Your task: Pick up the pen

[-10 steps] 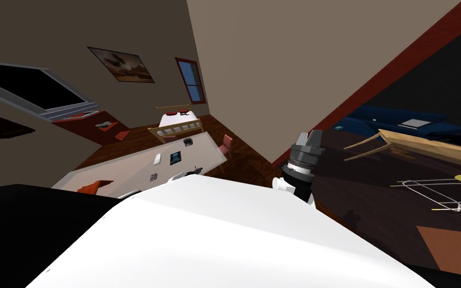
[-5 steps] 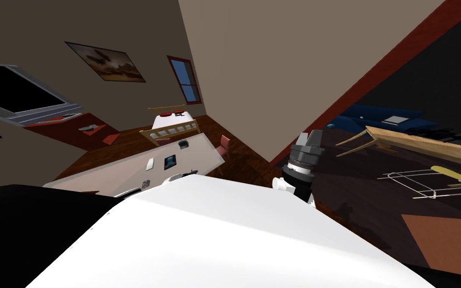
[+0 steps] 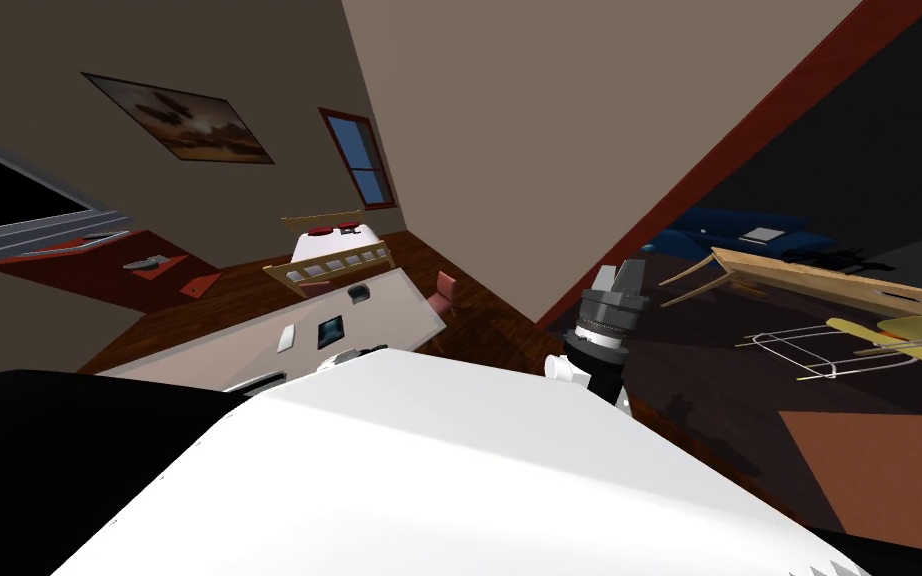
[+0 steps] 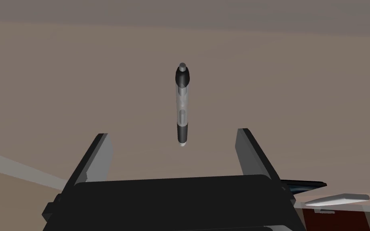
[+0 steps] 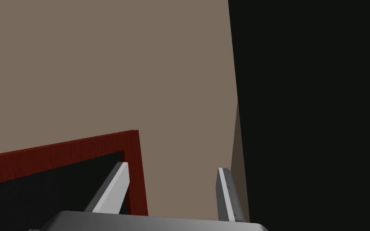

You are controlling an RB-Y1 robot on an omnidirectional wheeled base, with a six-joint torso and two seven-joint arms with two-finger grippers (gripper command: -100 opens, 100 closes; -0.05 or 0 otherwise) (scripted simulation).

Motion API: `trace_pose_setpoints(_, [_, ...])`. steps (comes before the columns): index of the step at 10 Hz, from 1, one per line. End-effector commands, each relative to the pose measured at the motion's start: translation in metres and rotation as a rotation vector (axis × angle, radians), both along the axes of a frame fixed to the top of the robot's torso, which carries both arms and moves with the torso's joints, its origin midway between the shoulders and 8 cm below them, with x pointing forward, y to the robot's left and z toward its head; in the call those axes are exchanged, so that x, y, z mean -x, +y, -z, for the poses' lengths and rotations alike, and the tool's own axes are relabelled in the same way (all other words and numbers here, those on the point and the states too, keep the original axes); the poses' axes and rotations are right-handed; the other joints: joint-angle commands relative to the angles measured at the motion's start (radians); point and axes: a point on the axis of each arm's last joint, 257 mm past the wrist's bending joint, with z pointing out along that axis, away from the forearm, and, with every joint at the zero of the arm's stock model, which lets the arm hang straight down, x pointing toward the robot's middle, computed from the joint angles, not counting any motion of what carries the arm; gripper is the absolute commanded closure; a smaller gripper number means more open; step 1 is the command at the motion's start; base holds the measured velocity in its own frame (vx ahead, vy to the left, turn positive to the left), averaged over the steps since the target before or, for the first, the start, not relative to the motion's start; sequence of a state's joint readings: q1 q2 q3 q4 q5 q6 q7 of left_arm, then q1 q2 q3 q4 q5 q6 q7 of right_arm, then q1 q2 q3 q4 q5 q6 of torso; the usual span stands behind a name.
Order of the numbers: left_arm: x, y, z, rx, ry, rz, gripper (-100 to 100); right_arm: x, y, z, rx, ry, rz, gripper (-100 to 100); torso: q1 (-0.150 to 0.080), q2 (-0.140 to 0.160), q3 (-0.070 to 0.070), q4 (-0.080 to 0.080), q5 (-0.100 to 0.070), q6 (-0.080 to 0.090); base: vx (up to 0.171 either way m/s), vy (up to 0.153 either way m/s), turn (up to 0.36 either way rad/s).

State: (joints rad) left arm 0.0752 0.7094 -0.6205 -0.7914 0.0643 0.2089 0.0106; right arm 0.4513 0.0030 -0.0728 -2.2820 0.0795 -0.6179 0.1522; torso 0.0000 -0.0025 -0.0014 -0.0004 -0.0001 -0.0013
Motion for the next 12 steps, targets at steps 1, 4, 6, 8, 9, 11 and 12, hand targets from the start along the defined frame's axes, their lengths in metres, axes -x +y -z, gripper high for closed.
trace_pose_setpoints(1, [0.0, 0.0, 0.0, 0.0, 0.0, 0.0, 0, 0.0, 0.0, 0.0, 0.0, 0.0, 0.0, 0, 0.0, 0.0, 0.0, 0.0, 0.0, 0.0, 0.0, 0.0, 0.0])
trace_pose_setpoints(4, [-0.006, -0.005, 0.007, -0.004, -0.007, -0.025, -100, 0.0, 0.0, 0.0, 0.0, 0.0, 0.0, 0, 0.003, 0.004, 0.003, 0.001, 0.001, 0.0, -0.035, 0.044, -0.085])
trace_pose_setpoints(6, [-0.008, -0.008, 0.012, -0.004, -0.007, -0.038, -100, 0.0, 0.0, 0.0, 0.0, 0.0, 0.0, 0, 0.003, 0.004, 0.003, 0.001, 0.001, 0.0, -0.033, 0.044, -0.059])
trace_pose_setpoints(8, [-0.009, -0.012, 0.016, -0.002, -0.005, -0.05, -100, 0.0, 0.0, 0.0, 0.0, 0.0, 0.0, 0, 0.003, 0.005, 0.003, 0.001, 0.001, 0.0, -0.031, 0.038, -0.066])
trace_pose_setpoints(9, [-0.01, -0.015, 0.019, -0.001, -0.004, -0.056, -100, 0.0, 0.0, 0.0, 0.0, 0.0, 0.0, 0, 0.002, 0.004, 0.002, 0.001, 0.001, 0.0, -0.028, 0.045, -0.058])
trace_pose_setpoints(11, [-0.01, -0.015, 0.019, -0.001, -0.003, -0.059, -100, 0.0, 0.0, 0.0, 0.0, 0.0, 0.0, 0, 0.003, 0.004, 0.003, 0.001, 0.001, 0.0, -0.025, 0.033, -0.038])
trace_pose_setpoints(12, [-0.01, -0.016, 0.019, -0.001, -0.003, -0.059, 100, 0.0, 0.0, 0.0, 0.0, 0.0, 0.0, 0, 0.002, 0.004, 0.002, 0.001, 0.0, 0.0, 0.0, 0.0, 0.0])
